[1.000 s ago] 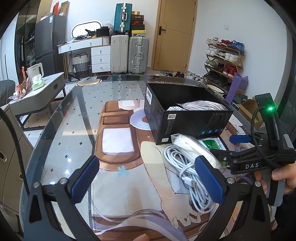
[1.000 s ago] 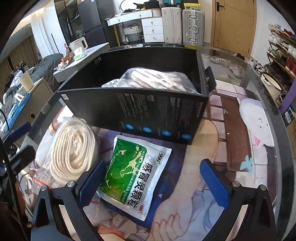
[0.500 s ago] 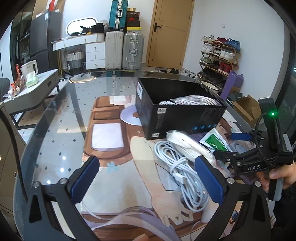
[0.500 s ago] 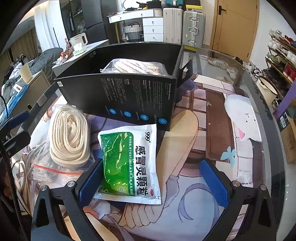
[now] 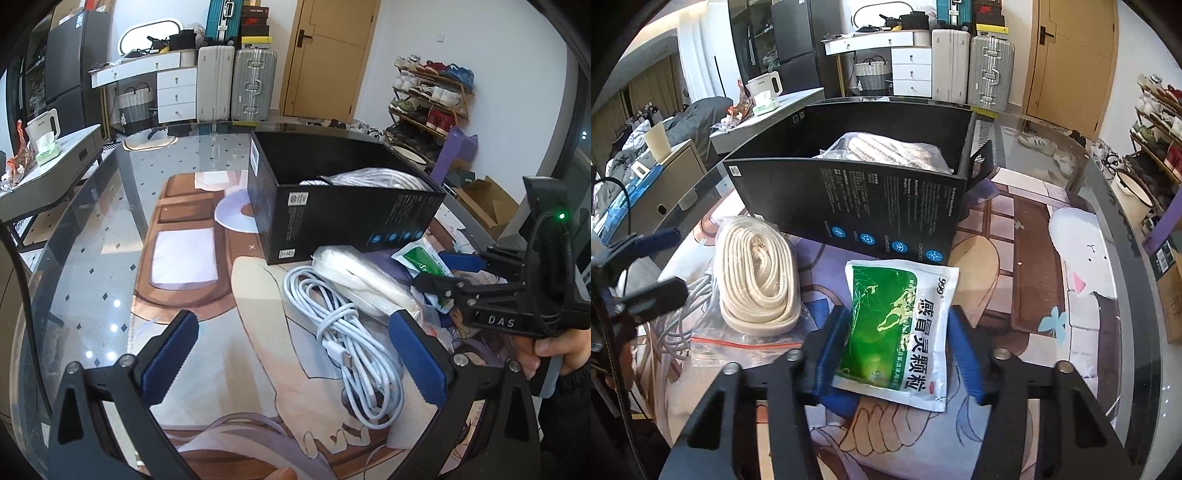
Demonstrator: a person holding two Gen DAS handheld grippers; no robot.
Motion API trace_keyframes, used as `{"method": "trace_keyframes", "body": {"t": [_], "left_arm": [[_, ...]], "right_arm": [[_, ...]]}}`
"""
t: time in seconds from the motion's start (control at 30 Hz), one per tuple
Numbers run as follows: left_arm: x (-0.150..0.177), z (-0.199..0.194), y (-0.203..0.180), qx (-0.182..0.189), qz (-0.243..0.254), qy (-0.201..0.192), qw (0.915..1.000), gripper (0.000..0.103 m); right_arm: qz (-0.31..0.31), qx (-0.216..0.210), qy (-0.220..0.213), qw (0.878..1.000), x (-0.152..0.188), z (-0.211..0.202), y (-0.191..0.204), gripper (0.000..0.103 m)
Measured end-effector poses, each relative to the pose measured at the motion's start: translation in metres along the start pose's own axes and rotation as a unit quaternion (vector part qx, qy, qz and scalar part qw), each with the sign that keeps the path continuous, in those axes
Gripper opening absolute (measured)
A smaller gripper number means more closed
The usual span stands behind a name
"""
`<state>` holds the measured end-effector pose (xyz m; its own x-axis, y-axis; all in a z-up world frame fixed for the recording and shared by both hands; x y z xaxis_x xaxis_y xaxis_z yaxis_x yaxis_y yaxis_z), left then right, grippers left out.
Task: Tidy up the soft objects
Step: 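Close the right gripper on the green sachet while the left grasps the white cable bundle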
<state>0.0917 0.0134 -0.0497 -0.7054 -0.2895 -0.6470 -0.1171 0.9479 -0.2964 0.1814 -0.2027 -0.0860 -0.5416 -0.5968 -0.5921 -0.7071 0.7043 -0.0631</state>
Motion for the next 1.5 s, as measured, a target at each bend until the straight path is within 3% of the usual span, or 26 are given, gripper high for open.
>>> {"method": "trace_keyframes", "body": {"t": [0.13,0.4,0.83,1.07,1.27,1.5], "left_arm": [[0.001,0.006,0.001,-0.007,-0.001,0.014,0.9999,0.103],[0.003,0.011,0.017,-0.051,0.007,0.029,0.9983,0.103],[0.008,0.022,0.013,-0.043,0.031,0.056,0.997,0.1],[0.009,0.023,0.0,-0.034,0.063,0.052,0.9961,0.078],[0.01,0.018,-0.01,-0.012,0.08,0.043,0.9958,0.032],[0.012,0.012,-0.009,-0.007,0.079,0.034,0.9963,0.03]], "right_arm": [[-0.001,-0.002,-0.003,1.0,0.001,-0.003,0.0,0.045],[0.001,-0.004,-0.005,1.0,0.003,-0.003,0.001,0.045],[0.001,-0.004,-0.005,1.0,0.003,-0.004,0.0,0.045],[-0.001,-0.004,-0.007,1.0,0.004,-0.005,0.001,0.045],[-0.005,-0.004,-0.008,1.0,0.006,-0.007,0.003,0.045],[-0.005,-0.004,-0.013,1.0,0.005,-0.008,0.003,0.043]]}}
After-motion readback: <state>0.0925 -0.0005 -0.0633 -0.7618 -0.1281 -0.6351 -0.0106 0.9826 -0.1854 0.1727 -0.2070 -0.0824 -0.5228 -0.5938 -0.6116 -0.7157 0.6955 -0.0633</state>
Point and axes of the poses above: each gripper's, at about its wrist camera, not at the fingertips, and z roughly the way its jaws point, y to its left, x to its underside, the point moved 5 cm from there along z, roughly the way its jaws point, and after that the axes turned 11 degrees about -z, right-handed, at the moved point
